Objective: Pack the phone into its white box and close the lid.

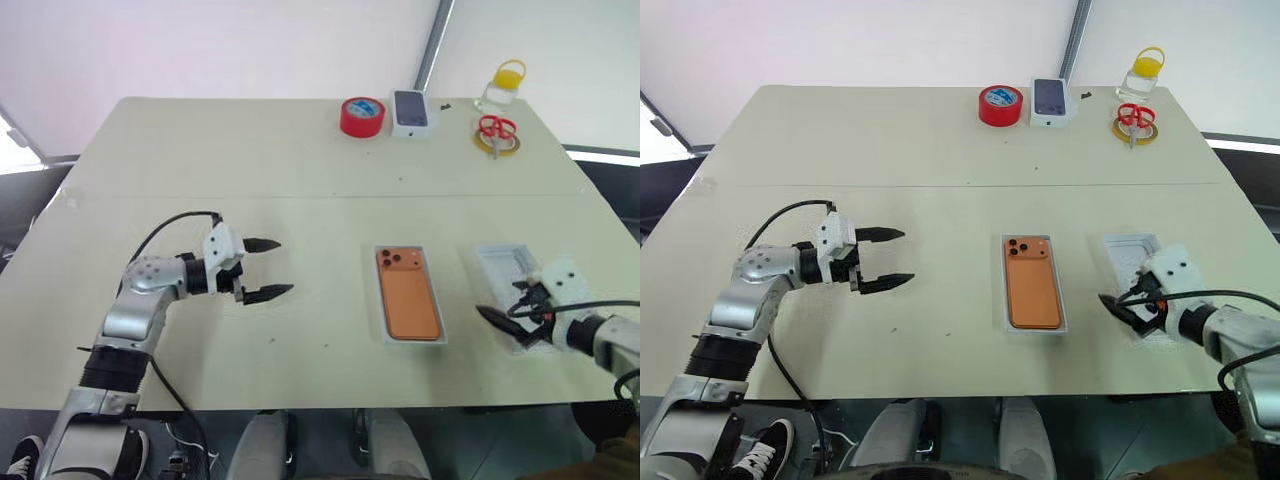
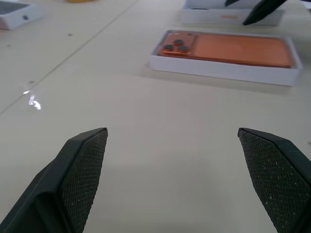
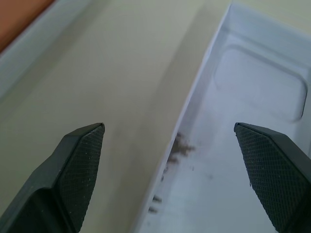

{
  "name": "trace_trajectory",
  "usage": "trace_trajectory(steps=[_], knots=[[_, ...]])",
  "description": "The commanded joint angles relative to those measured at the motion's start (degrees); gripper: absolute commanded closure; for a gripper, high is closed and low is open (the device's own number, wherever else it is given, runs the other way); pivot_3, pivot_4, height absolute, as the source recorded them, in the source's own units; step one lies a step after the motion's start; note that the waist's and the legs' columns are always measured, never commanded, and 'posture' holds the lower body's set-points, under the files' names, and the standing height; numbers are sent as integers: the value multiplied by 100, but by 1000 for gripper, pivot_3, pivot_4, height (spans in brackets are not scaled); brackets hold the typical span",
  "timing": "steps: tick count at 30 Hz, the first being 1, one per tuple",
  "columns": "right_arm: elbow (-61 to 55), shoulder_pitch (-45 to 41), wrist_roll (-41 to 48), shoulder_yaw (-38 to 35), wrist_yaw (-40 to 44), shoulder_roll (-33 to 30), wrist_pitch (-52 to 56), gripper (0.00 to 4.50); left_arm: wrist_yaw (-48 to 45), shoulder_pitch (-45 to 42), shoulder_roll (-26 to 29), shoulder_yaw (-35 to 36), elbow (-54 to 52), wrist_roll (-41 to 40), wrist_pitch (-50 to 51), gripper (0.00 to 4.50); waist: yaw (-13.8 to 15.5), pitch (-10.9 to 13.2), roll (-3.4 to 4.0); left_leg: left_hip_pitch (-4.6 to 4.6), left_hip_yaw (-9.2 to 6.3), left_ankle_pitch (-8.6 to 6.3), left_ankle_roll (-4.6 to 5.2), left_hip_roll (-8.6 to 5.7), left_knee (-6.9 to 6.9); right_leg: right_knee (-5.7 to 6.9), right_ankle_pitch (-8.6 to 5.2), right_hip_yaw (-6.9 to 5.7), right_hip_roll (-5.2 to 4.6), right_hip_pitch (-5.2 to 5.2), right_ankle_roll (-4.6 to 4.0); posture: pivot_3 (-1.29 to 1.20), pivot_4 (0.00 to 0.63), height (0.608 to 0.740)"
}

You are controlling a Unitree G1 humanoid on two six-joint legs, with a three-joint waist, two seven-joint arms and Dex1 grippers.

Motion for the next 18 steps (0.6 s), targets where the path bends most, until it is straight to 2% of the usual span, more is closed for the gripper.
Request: trace_trajectory(steps=[1, 5, 12, 18], knots=[[-68, -381, 117, -259, -250, -117, 635, 43, -177, -86, 23, 9, -266, -188, -79, 0, 1, 0, 0, 0, -1, 0, 0, 1, 0, 0, 0, 0, 1, 0, 0, 0, 150, 740], [-47, -1039, 483, -307, -355, -213, 1783, 43, -176, -121, -28, -163, -282, 17, -233, 0, 6, 0, 0, -1, -2, 0, 0, 2, 0, 0, 0, 0, 2, -1, 0, 0, 150, 740], [-79, -1737, 1023, 31, -330, -438, 3454, 43, -29, -137, -191, -437, -506, 191, -377, 0, 8, 0, -1, -6, -4, 0, 1, 0, 0, -5, 0, -1, 2, 0, 0, 0, 150, 740], [21, -1718, 1018, 436, -263, -853, 3767, 43, 301, 132, -375, -555, -925, 218, -230, 0, 9, 0, 1, -6, -5, 0, 1, 2, 0, -4, 0, -2, 3, -2, 1, 0, 150, 740]])
